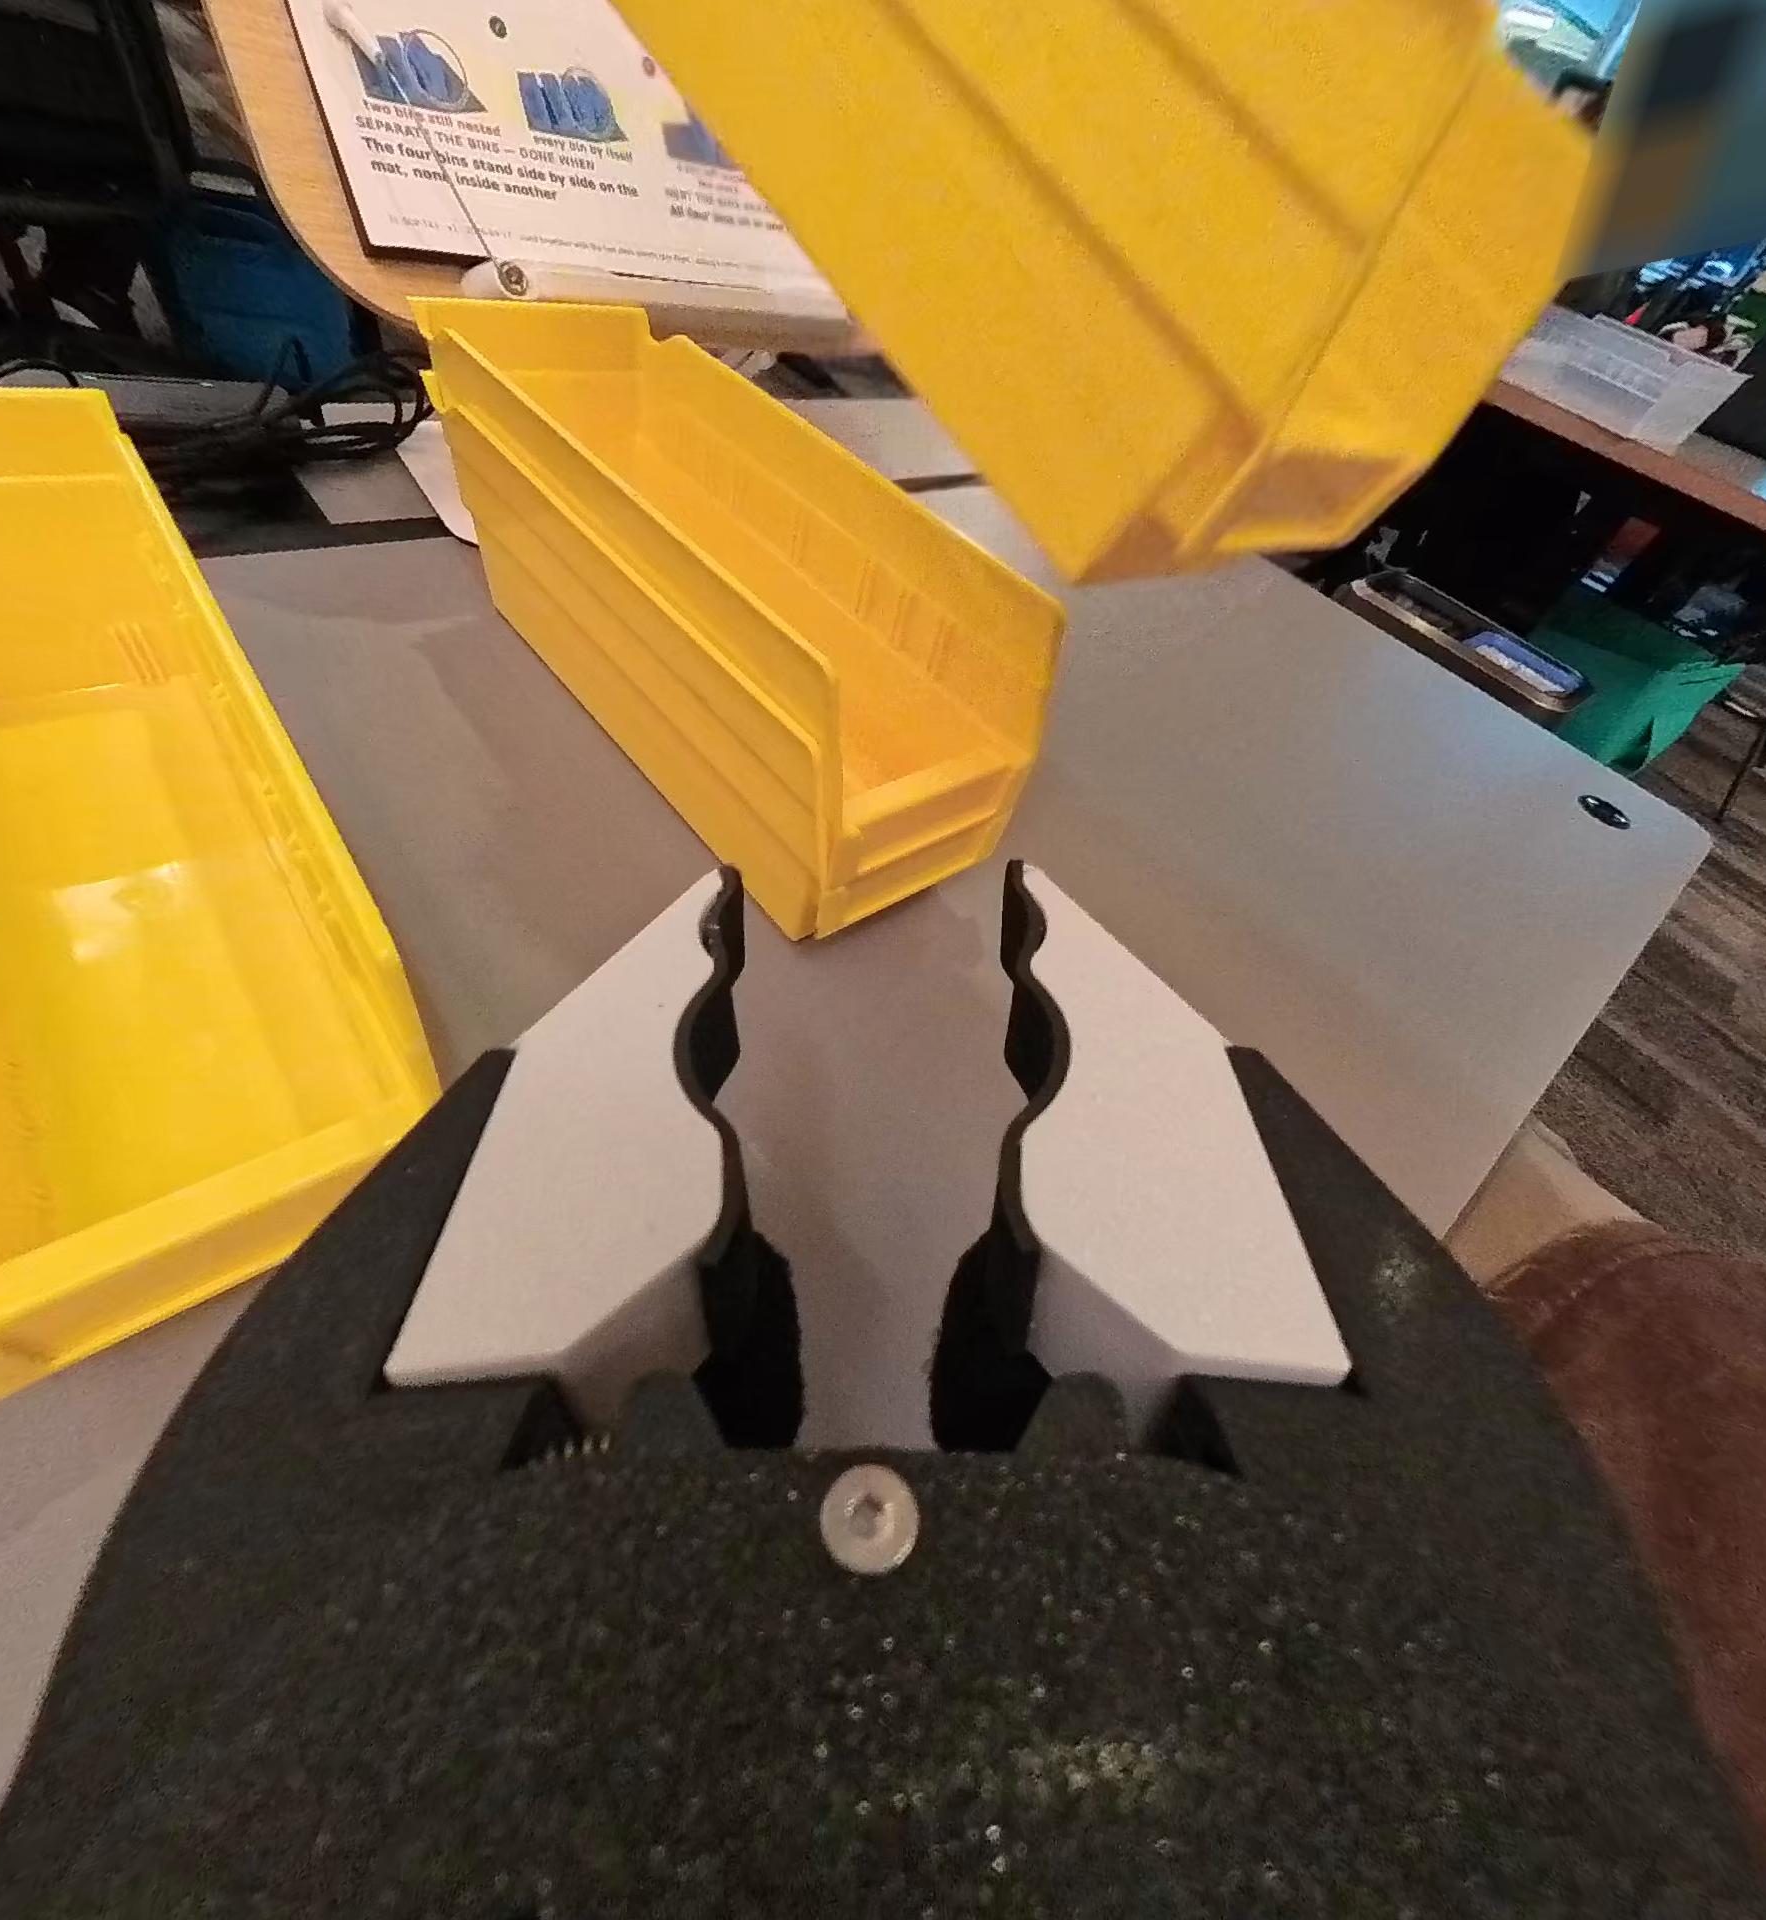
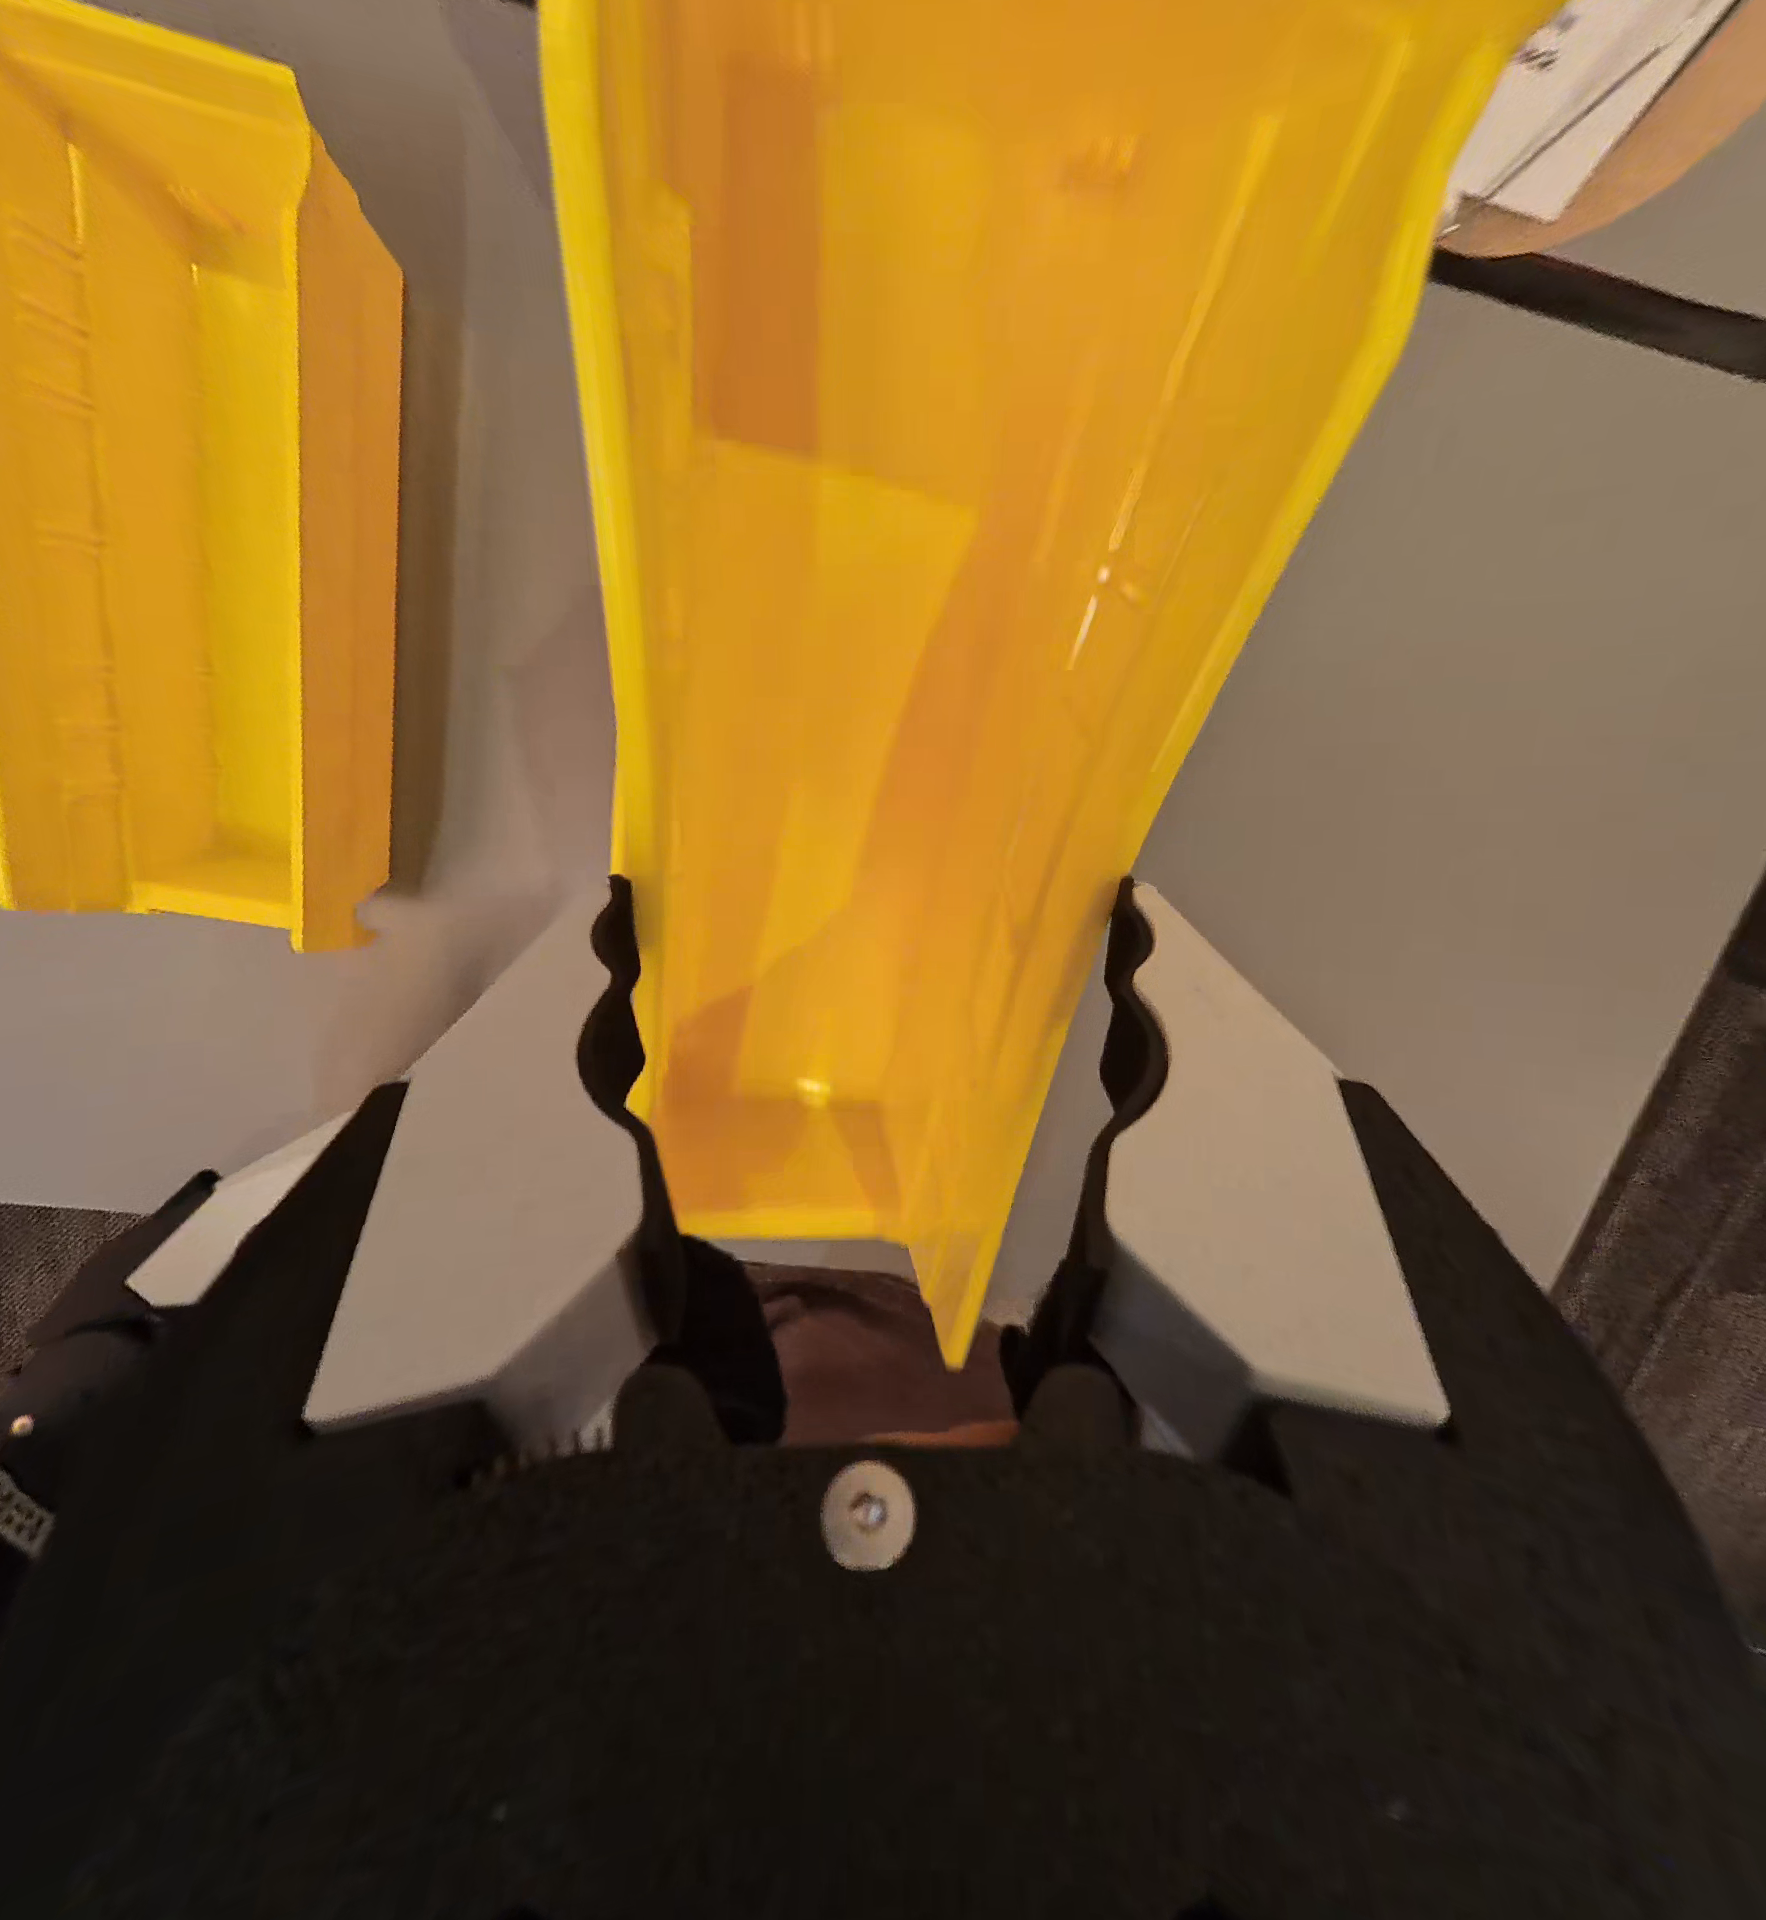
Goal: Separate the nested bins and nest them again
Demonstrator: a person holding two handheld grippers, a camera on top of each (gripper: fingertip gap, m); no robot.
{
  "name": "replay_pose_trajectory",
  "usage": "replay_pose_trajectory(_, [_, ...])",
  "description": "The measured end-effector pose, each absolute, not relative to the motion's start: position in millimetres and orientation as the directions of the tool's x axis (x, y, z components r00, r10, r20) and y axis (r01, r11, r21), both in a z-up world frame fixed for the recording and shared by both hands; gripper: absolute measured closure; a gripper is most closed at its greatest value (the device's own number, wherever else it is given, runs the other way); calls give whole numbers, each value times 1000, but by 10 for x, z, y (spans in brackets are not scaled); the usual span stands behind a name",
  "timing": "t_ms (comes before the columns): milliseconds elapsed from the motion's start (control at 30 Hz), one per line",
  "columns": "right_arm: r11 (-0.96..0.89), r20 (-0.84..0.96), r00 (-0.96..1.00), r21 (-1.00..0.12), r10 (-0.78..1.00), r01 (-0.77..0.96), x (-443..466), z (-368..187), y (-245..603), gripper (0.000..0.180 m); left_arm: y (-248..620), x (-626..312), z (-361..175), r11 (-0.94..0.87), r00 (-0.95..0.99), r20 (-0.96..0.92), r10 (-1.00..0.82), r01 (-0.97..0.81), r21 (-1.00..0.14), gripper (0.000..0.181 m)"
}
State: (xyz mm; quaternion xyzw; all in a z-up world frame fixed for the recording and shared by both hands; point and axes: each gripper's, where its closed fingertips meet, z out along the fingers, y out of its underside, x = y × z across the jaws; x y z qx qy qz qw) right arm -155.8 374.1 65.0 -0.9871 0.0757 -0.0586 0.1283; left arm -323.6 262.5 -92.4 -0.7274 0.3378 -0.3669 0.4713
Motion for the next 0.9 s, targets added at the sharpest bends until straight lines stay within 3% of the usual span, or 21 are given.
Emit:
replay_pose_trajectory(233, [-956, 148, 969, -249, -199, -158, -844, 892, 3474, 89, 2653, -3275, -959, -342, 513, 222, -829, -150, -928, 133])
replay_pose_trajectory(700, [-978, 134, 969, -57, -209, -203, -8, -868, 3475, 87, 2694, -3285, -1073, -346, 531, 196, -824, -199, -917, 133])
replay_pose_trajectory(900, [-982, 144, 972, -2, -185, -186, 39, -1273, 3519, 86, 2715, -3304, -1116, -332, 543, 162, -824, -231, -915, 133])
